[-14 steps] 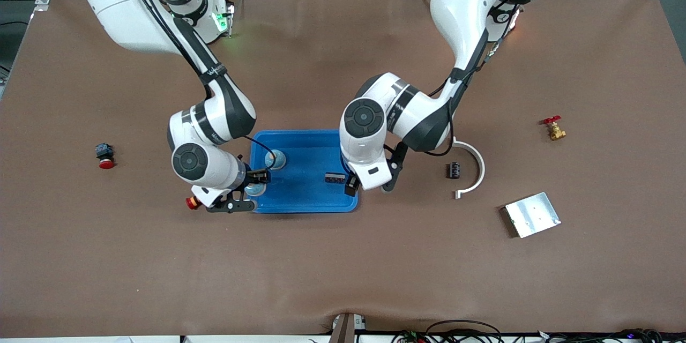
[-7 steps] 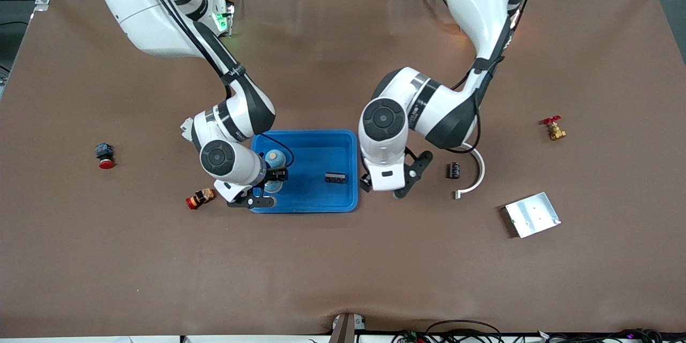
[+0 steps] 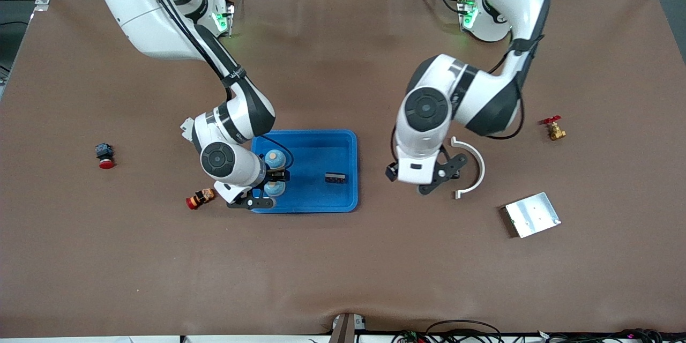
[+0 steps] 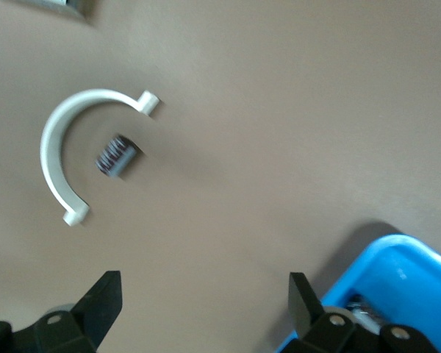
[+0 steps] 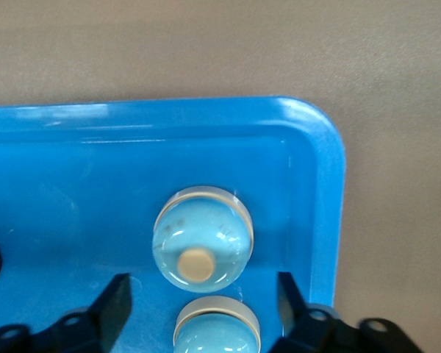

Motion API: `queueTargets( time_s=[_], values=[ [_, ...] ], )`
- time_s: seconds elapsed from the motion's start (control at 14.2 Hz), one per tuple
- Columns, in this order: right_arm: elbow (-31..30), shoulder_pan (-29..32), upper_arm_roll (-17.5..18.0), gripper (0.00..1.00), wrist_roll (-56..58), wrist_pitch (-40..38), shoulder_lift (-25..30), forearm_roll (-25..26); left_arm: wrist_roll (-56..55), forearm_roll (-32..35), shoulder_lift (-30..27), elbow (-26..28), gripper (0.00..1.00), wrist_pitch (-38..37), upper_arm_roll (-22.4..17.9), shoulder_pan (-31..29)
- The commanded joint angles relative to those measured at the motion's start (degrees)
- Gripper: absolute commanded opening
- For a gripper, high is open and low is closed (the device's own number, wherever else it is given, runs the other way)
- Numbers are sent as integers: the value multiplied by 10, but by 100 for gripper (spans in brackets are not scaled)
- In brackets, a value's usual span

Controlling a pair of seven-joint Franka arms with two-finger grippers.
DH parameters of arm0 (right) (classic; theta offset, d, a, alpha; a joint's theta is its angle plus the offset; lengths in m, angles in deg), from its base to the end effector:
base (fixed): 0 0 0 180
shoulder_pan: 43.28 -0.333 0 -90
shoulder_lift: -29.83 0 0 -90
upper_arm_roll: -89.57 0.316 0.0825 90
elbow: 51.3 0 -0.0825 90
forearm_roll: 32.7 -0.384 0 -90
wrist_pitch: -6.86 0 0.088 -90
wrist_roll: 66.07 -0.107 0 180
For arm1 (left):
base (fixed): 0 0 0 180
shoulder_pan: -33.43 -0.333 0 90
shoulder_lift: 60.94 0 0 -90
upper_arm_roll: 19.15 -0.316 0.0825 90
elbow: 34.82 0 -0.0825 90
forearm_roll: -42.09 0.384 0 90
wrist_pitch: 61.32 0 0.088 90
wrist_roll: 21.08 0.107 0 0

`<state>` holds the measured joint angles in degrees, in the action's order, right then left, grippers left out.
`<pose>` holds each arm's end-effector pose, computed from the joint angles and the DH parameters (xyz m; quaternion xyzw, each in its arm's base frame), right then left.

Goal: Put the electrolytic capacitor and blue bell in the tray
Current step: 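Return the right arm to rest while the left gripper reaches the second capacitor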

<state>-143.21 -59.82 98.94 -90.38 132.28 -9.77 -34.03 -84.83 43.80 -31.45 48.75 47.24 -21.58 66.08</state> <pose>0.6210 0.2874 0.2207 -0.9968 0.0092 0.0706 0.0353 0.5969 -0.3507 0.3797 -0.9587 -0.2808 0.0087 0.0453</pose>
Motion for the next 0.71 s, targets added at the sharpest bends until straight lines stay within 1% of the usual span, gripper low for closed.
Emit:
queueTargets(
  time_s=[0.0,0.14,0.21,0.42,0.56,0.63],
  values=[
    [25,5,-3,100,0,-9,-5,-6,89,10,-106,178,100,92,5,-35],
    [28,32,-4,100,6,-22,5,-4,181,-1,-131,217,100,118,8,-72],
    [28,52,-1,100,9,-41,24,-4,211,-13,-132,227,100,137,12,-80],
    [28,95,-2,100,59,-92,74,-5,282,-19,-116,234,100,154,15,-82],
    [28,118,-2,100,59,-119,104,-4,300,-13,-109,235,100,154,16,-73],
    [28,128,-3,100,59,-134,122,-3,307,-7,-107,235,100,151,26,-73]
  ],
)
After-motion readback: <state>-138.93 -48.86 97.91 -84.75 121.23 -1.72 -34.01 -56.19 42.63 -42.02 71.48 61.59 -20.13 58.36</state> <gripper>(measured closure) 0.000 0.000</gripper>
